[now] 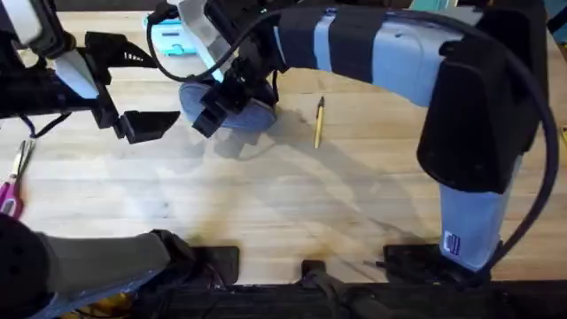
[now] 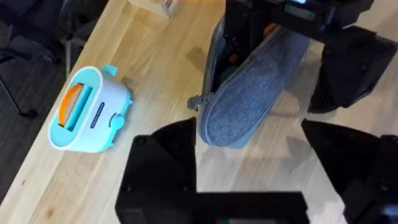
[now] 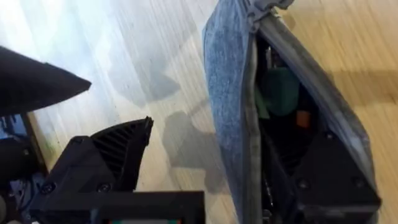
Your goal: Unzip the bag, pick up the pens from the table one at a time and place them inside, then zip the bag closed.
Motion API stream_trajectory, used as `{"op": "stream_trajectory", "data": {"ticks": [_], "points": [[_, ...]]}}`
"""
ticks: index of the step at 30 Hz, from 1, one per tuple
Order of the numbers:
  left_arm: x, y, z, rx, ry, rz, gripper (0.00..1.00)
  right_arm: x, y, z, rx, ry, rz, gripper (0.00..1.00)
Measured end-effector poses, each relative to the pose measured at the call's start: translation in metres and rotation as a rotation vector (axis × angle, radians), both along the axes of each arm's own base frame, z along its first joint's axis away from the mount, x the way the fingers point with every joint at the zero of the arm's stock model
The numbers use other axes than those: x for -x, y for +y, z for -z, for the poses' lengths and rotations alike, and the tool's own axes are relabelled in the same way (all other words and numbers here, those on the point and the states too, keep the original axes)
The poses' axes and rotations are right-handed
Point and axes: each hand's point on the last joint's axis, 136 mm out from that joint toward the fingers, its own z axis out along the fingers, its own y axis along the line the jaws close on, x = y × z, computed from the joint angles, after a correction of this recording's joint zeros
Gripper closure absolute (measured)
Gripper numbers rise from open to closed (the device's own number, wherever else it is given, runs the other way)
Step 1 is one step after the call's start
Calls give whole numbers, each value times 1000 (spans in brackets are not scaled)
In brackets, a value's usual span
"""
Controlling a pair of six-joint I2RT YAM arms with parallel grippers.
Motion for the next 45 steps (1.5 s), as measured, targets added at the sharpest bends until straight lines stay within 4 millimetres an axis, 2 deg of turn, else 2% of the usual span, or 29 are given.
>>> {"op": "stream_trajectory", "data": {"ticks": [4, 10, 13, 16, 17, 18, 21, 22, 25, 28, 31, 35, 43, 44, 45], "points": [[0, 0, 0, 0, 0, 0, 8, -1, -2, -3, 4, -12, 2, 5], [0, 0, 1, -4, 4, 0, 7, -24, -26, -95, -58, -227, 61, 5], [0, 1, 1, -6, 5, -1, 7, -28, -45, -139, -88, -303, 101, 5], [0, 1, 1, -7, 5, -1, 7, -28, -66, -158, -78, -321, 133, 5], [0, 1, 1, -6, 5, -1, 7, -28, -75, -159, -64, -317, 143, 5], [0, 1, 1, -7, 5, -1, 7, -32, -96, -162, -36, -307, 176, 5], [0, 1, 1, -7, 5, -1, 7, -43, -117, -169, -16, -323, 231, 5], [0, 1, 1, -7, 5, -1, 7, -50, -148, -178, 44, -361, 309, 5], [0, 1, 1, -7, 5, -1, 7, -45, -178, -187, 118, -378, 369, 5], [0, 1, 1, -7, 5, -1, 7, -32, -201, -188, 190, -362, 396, 5], [0, 1, 1, -7, 5, -1, 7, -25, -219, -181, 265, -337, 418, 5], [0, 1, 1, -7, 5, -1, 8, -29, -239, -176, 323, -325, 457, 5], [0, 1, 1, -7, 5, -1, 7, -34, -273, -177, 365, -334, 511, 4], [0, 1, 1, -6, 5, -1, 7, -19, -315, -163, 435, -353, 565, 5], [0, 1, 1, -6, 5, -1, 7, -16, -321, -157, 451, -345, 575, 4]]}}
